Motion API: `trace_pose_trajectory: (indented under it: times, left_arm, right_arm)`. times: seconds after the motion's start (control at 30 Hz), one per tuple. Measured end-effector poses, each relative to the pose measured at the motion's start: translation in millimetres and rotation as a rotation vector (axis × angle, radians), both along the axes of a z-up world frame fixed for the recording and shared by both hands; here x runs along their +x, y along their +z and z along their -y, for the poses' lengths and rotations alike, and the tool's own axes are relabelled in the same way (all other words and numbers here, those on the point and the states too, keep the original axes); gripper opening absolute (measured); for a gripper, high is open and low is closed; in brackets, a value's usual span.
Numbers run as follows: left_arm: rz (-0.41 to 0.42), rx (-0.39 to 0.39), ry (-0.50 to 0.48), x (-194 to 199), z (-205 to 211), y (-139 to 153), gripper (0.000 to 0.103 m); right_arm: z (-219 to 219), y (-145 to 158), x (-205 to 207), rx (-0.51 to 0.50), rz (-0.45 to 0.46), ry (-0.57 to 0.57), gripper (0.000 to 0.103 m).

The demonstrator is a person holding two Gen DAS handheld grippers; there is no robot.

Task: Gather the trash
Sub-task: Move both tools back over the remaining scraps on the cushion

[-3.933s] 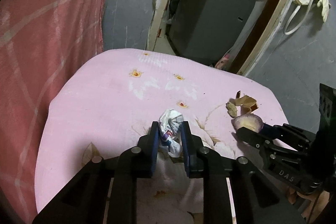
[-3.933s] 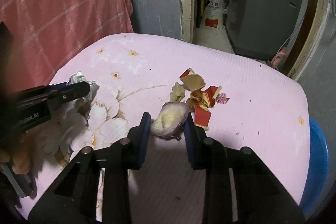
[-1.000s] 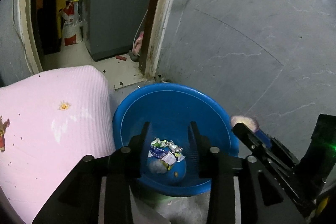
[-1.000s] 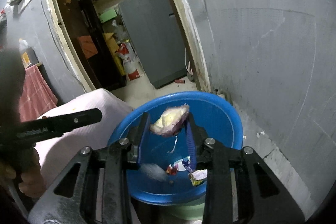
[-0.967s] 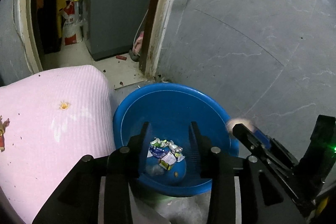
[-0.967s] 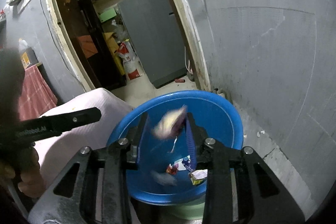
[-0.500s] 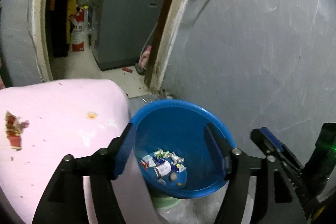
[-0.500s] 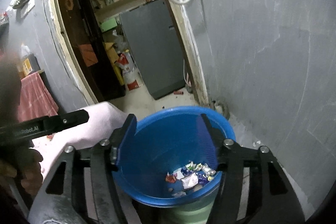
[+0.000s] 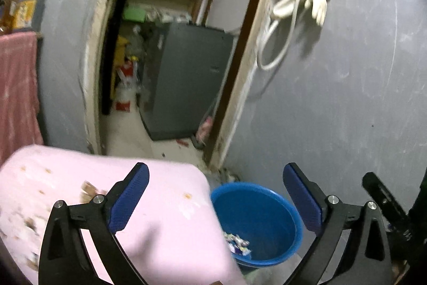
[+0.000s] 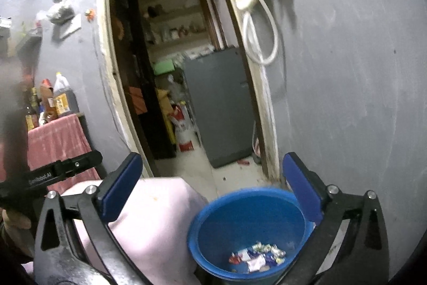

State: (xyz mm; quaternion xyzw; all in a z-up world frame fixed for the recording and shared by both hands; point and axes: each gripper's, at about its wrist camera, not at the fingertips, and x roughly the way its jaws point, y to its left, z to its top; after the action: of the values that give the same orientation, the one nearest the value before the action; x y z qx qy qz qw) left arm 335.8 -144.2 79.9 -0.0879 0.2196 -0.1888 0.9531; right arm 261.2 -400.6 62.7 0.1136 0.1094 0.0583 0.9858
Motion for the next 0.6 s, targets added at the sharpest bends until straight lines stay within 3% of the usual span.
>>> trace_pose_trajectory:
  times: [0.27,0.6]
  left_arm:
    - [0.112,0.031,0.077,-33.1,-50.8,30.4,0.101]
    - [0.119,0.046,0.201,-51.8,-120.9,26.9,0.101]
  right_arm:
    - [-49.7,34.3,-19.3,-0.048,0.121,0.055,0.103]
    - [-115.3,49.5,-16.0,-0.104,0.153,0.153,0.103]
